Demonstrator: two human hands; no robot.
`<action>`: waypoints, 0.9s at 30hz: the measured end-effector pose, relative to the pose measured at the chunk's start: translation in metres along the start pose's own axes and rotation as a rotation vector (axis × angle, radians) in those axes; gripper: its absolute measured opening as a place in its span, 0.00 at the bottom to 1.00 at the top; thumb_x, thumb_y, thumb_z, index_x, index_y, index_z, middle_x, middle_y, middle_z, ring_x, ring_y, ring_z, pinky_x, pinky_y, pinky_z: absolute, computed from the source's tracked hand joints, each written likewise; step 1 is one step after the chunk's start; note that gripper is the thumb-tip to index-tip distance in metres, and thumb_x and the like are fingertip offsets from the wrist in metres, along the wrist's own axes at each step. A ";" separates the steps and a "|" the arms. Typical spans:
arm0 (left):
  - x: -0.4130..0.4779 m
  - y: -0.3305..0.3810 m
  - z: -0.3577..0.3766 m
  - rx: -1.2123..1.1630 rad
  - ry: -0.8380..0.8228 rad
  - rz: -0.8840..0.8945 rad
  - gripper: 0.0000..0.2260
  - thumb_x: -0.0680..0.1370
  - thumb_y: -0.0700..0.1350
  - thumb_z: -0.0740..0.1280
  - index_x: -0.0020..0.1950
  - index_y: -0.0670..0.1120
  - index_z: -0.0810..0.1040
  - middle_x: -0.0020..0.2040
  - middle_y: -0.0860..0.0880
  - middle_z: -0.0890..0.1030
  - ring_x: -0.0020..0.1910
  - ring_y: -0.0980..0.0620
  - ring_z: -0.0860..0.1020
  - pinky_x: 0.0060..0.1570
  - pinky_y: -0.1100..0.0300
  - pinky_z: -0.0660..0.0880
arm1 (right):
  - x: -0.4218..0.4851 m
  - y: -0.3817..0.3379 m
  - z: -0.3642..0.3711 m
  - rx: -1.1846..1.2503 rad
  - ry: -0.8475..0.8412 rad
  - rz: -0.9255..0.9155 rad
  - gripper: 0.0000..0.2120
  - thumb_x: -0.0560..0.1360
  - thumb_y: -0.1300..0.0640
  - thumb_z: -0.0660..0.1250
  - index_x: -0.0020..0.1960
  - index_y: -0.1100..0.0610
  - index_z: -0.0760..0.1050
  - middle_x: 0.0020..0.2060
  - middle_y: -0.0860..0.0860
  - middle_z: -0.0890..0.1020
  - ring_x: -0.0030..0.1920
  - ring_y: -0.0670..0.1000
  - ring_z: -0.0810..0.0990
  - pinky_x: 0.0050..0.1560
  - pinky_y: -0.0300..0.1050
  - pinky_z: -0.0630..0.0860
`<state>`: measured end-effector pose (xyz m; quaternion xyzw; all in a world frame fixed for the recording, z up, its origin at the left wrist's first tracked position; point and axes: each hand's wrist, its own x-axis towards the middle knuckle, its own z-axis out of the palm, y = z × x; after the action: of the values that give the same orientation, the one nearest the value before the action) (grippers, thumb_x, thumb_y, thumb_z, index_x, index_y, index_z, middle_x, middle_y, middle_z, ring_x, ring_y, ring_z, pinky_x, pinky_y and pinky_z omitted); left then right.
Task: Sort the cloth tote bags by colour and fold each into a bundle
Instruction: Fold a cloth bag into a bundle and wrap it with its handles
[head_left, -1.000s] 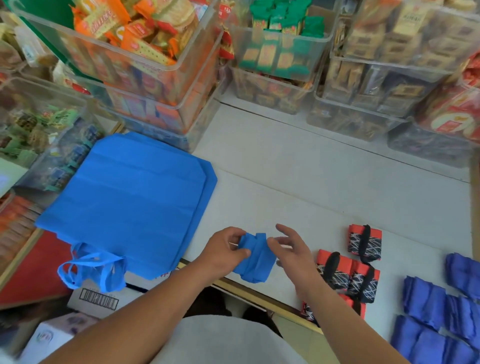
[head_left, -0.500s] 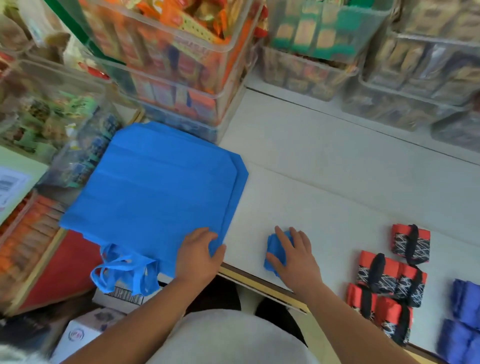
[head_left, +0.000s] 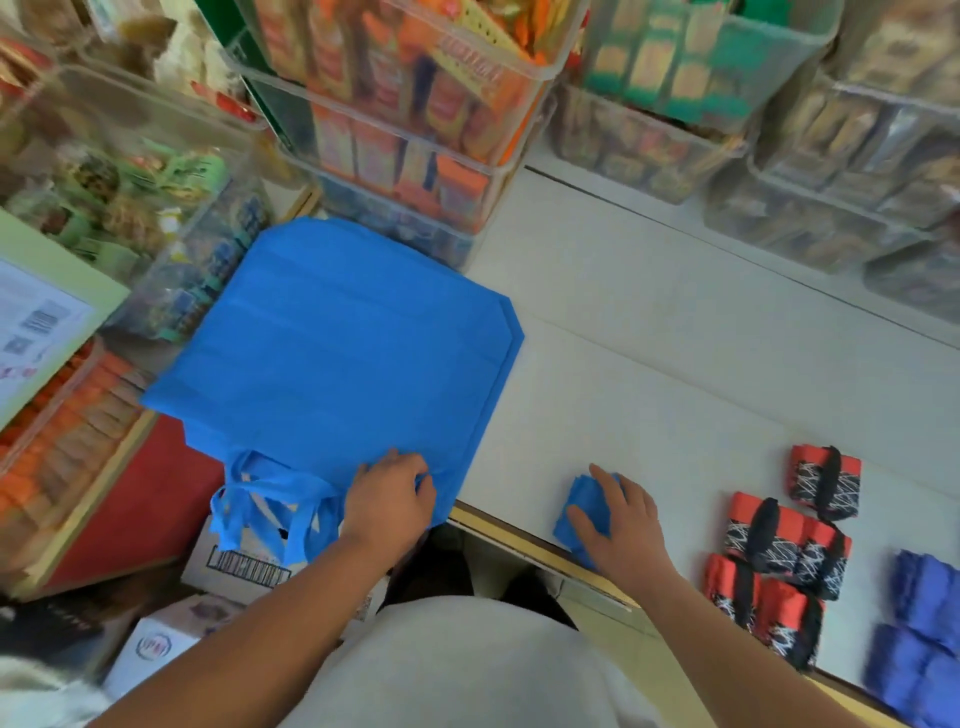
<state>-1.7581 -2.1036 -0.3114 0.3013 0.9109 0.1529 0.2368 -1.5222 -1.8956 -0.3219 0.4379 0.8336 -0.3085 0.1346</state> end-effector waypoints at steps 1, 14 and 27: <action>0.000 0.004 -0.006 -0.060 0.023 -0.039 0.08 0.80 0.47 0.64 0.43 0.46 0.77 0.40 0.50 0.79 0.39 0.46 0.78 0.38 0.54 0.71 | -0.002 -0.003 -0.005 0.006 0.002 0.013 0.32 0.80 0.37 0.61 0.80 0.42 0.57 0.78 0.55 0.62 0.78 0.56 0.57 0.78 0.57 0.57; -0.013 0.170 -0.043 -0.326 0.025 0.568 0.11 0.80 0.51 0.62 0.51 0.49 0.83 0.48 0.55 0.83 0.49 0.53 0.78 0.49 0.52 0.76 | 0.005 -0.028 -0.139 0.150 0.256 -0.546 0.24 0.80 0.53 0.67 0.75 0.43 0.69 0.80 0.51 0.58 0.81 0.54 0.54 0.76 0.44 0.56; -0.005 0.302 -0.050 0.277 0.042 0.740 0.10 0.83 0.50 0.60 0.45 0.50 0.76 0.42 0.47 0.81 0.45 0.43 0.79 0.39 0.52 0.66 | 0.004 0.065 -0.195 -0.249 0.801 -0.631 0.11 0.79 0.47 0.67 0.45 0.53 0.82 0.55 0.50 0.84 0.62 0.56 0.80 0.70 0.65 0.67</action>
<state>-1.6371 -1.8809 -0.1401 0.6352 0.7573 0.1099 0.1043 -1.4632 -1.7421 -0.1988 0.2298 0.9415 -0.0410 -0.2431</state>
